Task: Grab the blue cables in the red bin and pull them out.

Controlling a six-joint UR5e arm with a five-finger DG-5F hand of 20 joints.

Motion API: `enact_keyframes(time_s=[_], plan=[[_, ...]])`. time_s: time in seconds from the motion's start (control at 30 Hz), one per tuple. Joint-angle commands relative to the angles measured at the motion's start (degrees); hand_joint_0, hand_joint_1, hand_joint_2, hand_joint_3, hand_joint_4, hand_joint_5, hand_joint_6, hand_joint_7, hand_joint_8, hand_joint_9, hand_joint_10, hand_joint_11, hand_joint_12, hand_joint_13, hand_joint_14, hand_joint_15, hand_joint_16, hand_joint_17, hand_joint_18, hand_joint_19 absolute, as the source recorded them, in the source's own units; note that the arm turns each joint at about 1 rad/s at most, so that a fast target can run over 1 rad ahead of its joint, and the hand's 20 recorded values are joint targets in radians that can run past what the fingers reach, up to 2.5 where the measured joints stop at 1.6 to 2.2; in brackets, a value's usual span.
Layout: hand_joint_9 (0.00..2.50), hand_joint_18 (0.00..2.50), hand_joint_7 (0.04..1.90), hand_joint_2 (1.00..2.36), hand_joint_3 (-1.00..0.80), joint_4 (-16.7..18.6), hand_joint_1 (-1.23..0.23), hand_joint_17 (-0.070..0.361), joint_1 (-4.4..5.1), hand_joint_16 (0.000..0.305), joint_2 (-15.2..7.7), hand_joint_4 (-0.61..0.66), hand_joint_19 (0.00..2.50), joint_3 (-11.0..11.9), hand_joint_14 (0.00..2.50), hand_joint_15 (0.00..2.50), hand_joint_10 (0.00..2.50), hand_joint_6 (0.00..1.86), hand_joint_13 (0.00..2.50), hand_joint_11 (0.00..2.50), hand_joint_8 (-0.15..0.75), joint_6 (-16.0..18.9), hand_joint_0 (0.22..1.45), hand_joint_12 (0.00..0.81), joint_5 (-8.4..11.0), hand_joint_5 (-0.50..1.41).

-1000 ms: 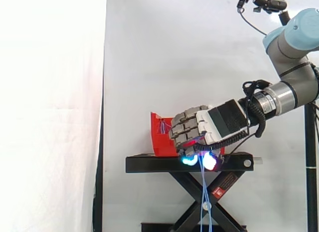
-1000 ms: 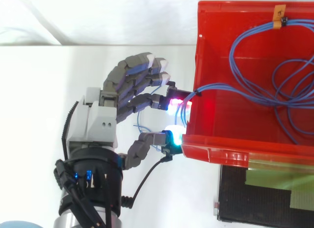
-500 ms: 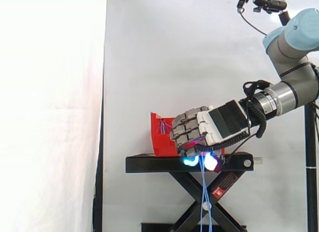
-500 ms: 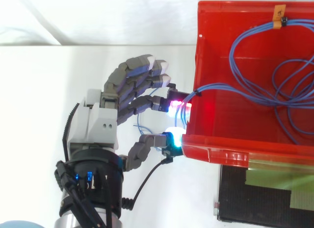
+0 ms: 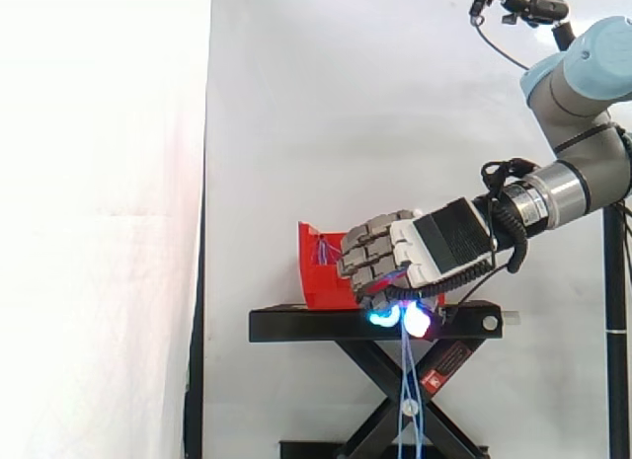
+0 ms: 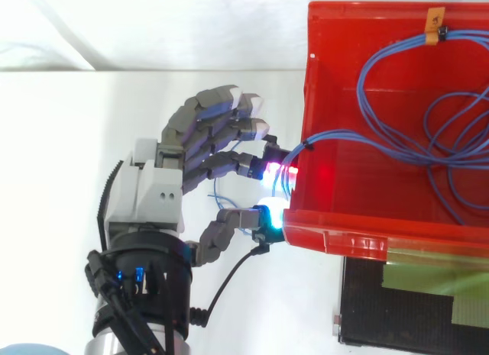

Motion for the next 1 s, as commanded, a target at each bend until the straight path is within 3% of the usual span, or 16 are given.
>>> enact_keyframes(time_s=[0.0, 0.47, 0.7, 0.97], plan=[[0.88, 0.49, 0.59, 1.0, -1.0, -0.02, -0.93, 0.094, -0.05, 0.042, 0.0, 0.22, 0.65, 0.05, 0.02, 0.59, 0.02, 0.44, 0.72, 0.72, 0.278, 0.0, 0.82, 0.341, 0.0, 0.83], [0.93, 0.5, 0.49, 1.0, -1.0, -0.1, -0.89, 0.091, -0.05, 0.041, 0.0, 0.2, 0.65, -0.04, 0.02, 0.59, 0.03, 0.75, 0.74, 0.74, 0.277, 0.0, 0.85, 0.335, 0.0, 0.85], [0.97, 0.52, 0.49, 1.0, -1.0, -0.1, -0.85, 0.089, 0.3, 0.039, 0.09, 0.17, 0.65, 0.05, 0.02, 0.59, 0.03, 0.8, 0.76, 0.74, 0.275, 0.17, 0.93, 0.327, 0.0, 0.87], [0.97, 0.52, 0.48, 1.0, -1.0, -0.02, -0.85, 0.089, 0.56, 0.039, 0.09, 0.17, 0.65, 0.05, 0.02, 0.59, 0.03, 0.81, 0.77, 0.74, 0.274, 0.44, 0.94, 0.327, -1.32, 0.88]])
